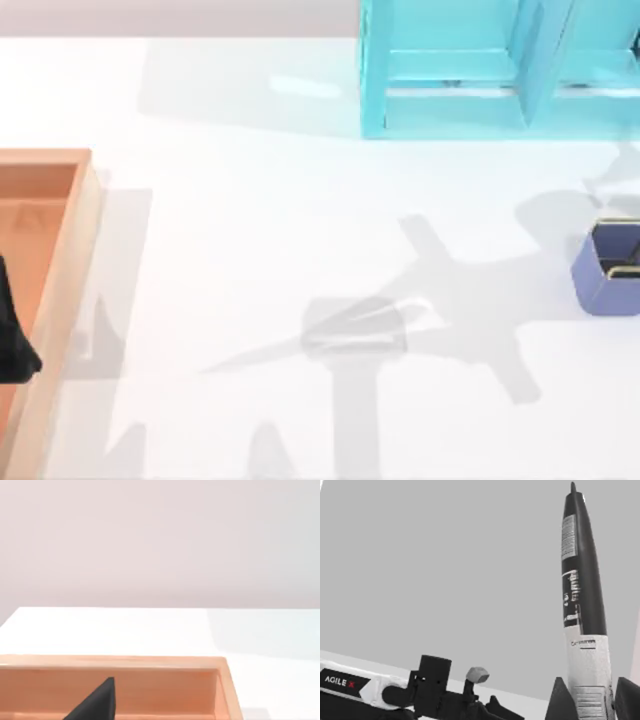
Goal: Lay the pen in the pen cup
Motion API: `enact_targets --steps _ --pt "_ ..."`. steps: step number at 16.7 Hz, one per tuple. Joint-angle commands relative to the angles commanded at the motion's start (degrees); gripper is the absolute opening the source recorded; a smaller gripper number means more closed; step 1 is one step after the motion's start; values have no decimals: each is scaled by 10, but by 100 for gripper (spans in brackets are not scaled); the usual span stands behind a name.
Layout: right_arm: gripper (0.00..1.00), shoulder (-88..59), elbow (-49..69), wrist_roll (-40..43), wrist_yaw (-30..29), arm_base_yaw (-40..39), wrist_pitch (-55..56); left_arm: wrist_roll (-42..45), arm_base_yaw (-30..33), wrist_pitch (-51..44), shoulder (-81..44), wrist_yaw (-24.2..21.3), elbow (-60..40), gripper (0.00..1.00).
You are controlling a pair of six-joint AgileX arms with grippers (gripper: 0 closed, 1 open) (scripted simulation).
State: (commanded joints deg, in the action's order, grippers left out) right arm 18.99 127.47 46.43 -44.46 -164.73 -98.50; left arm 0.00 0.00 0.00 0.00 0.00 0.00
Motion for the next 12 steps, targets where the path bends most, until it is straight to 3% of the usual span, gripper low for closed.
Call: enact_targets --steps 9,12 --pt "0 81 -7 1 -2 -18 13 0 0 0 0 0 0 100" --pt "23 81 -7 1 -2 -18 13 0 0 0 0 0 0 100"
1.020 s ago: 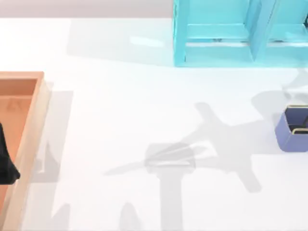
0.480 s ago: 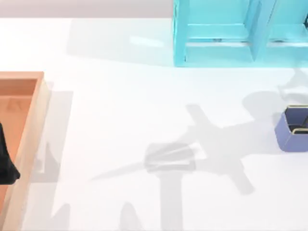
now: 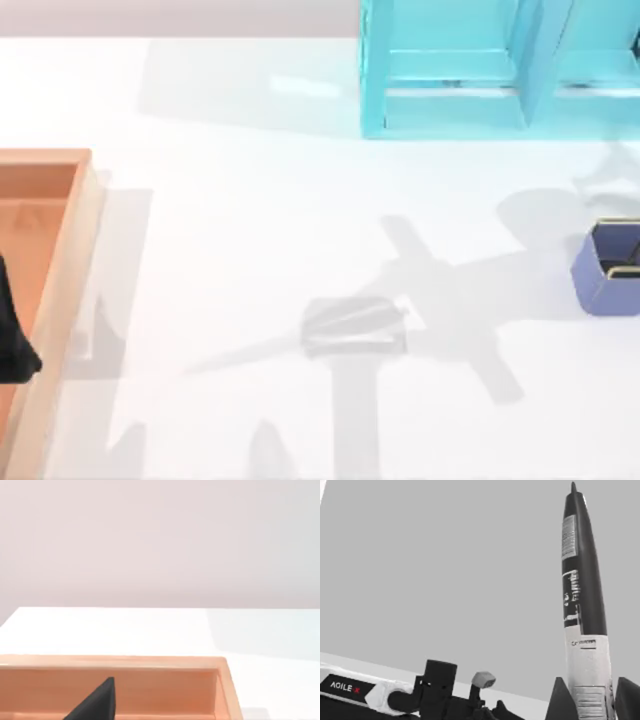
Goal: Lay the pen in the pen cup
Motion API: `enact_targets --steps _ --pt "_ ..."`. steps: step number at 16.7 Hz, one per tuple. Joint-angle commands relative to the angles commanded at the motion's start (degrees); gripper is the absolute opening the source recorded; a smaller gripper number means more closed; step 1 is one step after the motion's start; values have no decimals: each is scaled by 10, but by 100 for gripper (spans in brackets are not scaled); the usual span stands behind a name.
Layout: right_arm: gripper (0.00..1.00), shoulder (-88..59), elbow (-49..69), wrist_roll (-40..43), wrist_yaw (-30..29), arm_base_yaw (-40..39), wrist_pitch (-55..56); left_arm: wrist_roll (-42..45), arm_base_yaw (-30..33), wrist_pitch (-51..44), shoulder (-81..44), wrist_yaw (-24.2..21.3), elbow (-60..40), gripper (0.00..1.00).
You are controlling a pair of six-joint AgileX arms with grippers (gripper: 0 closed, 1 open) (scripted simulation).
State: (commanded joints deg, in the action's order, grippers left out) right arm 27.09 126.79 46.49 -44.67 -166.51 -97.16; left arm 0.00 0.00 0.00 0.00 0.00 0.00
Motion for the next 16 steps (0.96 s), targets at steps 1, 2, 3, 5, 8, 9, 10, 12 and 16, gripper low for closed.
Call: enact_targets --steps 1,2,3,5,8,9,10,12,16 --pt "30 0 0 0 0 0 0 0 0 0 0 0 0 100" --pt "38 0 0 0 0 0 0 0 0 0 0 0 0 100" --pt "45 0 0 0 0 0 0 0 0 0 0 0 0 100" --pt "60 0 0 0 0 0 0 0 0 0 0 0 0 100" --pt "83 0 0 0 0 0 0 0 0 0 0 0 0 100" --pt "90 0 0 0 0 0 0 0 0 0 0 0 0 100" --pt "98 0 0 0 0 0 0 0 0 0 0 0 0 100" --pt "100 0 0 0 0 0 0 0 0 0 0 0 0 100" --pt "100 0 0 0 0 0 0 0 0 0 0 0 0 100"
